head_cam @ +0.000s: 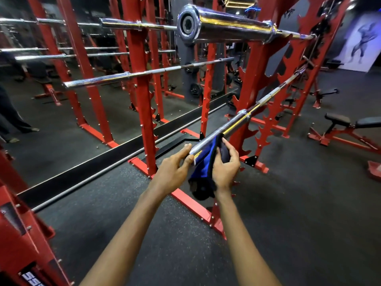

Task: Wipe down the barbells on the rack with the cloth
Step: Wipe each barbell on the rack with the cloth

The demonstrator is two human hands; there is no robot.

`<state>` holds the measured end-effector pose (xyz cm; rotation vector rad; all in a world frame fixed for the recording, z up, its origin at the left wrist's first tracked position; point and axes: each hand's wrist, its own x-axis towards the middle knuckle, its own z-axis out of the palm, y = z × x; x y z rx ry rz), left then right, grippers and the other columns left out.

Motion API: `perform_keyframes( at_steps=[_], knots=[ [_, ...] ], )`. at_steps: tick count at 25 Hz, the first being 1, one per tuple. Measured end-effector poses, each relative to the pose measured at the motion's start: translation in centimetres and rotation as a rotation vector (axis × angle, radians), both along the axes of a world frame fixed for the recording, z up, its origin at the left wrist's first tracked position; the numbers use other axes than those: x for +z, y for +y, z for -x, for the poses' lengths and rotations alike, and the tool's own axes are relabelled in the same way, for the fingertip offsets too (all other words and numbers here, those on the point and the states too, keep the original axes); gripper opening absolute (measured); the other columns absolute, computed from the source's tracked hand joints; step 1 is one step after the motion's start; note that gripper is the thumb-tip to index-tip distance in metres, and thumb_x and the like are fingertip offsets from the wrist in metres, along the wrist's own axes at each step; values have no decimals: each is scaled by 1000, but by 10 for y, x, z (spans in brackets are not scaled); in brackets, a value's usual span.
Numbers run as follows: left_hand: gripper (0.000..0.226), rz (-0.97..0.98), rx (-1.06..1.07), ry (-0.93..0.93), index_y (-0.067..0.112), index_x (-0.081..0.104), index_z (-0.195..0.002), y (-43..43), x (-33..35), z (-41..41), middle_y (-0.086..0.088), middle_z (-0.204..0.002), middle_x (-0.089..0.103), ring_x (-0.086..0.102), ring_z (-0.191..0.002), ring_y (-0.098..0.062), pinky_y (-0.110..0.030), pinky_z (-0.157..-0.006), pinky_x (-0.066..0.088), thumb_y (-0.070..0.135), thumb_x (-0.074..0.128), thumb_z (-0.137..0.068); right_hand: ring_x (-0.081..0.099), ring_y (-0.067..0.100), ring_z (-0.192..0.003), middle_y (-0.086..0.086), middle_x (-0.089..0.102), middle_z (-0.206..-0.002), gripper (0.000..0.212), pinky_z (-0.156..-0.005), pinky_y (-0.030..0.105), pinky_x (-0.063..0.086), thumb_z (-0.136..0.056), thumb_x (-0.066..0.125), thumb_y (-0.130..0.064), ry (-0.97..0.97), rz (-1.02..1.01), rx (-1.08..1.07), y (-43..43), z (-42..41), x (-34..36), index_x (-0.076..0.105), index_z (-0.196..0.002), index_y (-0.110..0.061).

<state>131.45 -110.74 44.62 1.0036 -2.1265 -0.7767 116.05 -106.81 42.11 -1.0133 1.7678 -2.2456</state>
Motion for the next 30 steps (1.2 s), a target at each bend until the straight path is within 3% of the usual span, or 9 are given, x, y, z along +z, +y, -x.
perform_keyframes(
  at_steps=[4, 8, 13, 17, 20, 22, 24, 26, 30],
  knots=[
    [51, 20, -5, 34, 30, 41, -153, 4, -5, -2, 10, -156, 44, 39, -143, -5, -22, -117, 32, 42, 50, -104, 57, 2, -127, -14, 63, -130, 29, -115, 28, 43, -98, 68, -14, 448, -163, 108, -27, 49, 11, 72, -126, -19],
    [56, 189, 74, 58, 25, 45, -151, 4, -14, 8, 7, -151, 51, 47, -139, -7, -31, -114, 41, 43, 58, -100, 59, 3, -120, -14, 67, -124, 17, -111, 35, 45, -99, 66, -28, 631, -325, 216, -47, 74, 41, 72, -114, -25],
    [55, 321, 67, 77, 18, 51, -146, -2, -22, 10, 0, -142, 61, 58, -130, -16, -38, -105, 51, 44, 60, -99, 65, 2, -105, -16, 70, -106, 8, -96, 24, 49, -93, 71, -37, 870, -410, 393, -42, 62, 55, 73, -100, -32],
    [57, 357, 53, 56, 16, 51, -146, -3, -22, 7, -1, -133, 66, 59, -127, -13, -37, -106, 49, 46, 58, -99, 65, 3, -104, -17, 70, -105, 14, -103, 39, 51, -83, 65, -43, 806, -632, 350, -63, 84, 80, 70, -96, -40],
    [57, 349, 51, 47, 17, 51, -147, -5, -21, 5, -1, -137, 63, 56, -130, -14, -38, -108, 48, 47, 58, -99, 65, 9, -100, -15, 69, -100, 12, -100, 42, 51, -86, 65, -42, 869, -746, 311, -68, 77, 87, 71, -91, -33],
    [55, 356, 48, 43, 18, 53, -145, -7, -22, 5, 0, -141, 61, 55, -132, -14, -40, -107, 48, 45, 60, -98, 65, 9, -99, -15, 68, -100, 20, -96, 38, 52, -88, 67, -50, 908, -719, 348, -65, 71, 82, 68, -97, -32],
    [53, 360, 52, 64, 19, 55, -144, -8, -23, 6, 3, -141, 61, 55, -131, -12, -39, -106, 48, 45, 62, -97, 59, 9, -110, -11, 61, -117, 40, -100, 30, 48, -86, 73, -51, 827, -636, 360, -62, 78, 73, 54, -115, -30],
    [52, 350, 59, 106, 20, 56, -143, -7, -25, 7, 6, -140, 61, 55, -129, -7, -34, -106, 48, 44, 63, -97, 48, 18, -121, 1, 46, -126, 54, -108, 30, 39, -85, 78, -46, 702, -588, 210, -67, 90, 65, 46, -121, -19],
    [51, 358, 69, 166, 20, 57, -141, -7, -29, 10, 9, -138, 61, 54, -127, -2, -30, -105, 48, 42, 66, -96, 49, 32, -121, 11, 55, -120, 41, -106, 45, 41, -89, 75, -43, 569, -565, -23, -80, 88, 52, 60, -109, -11]
  ],
)
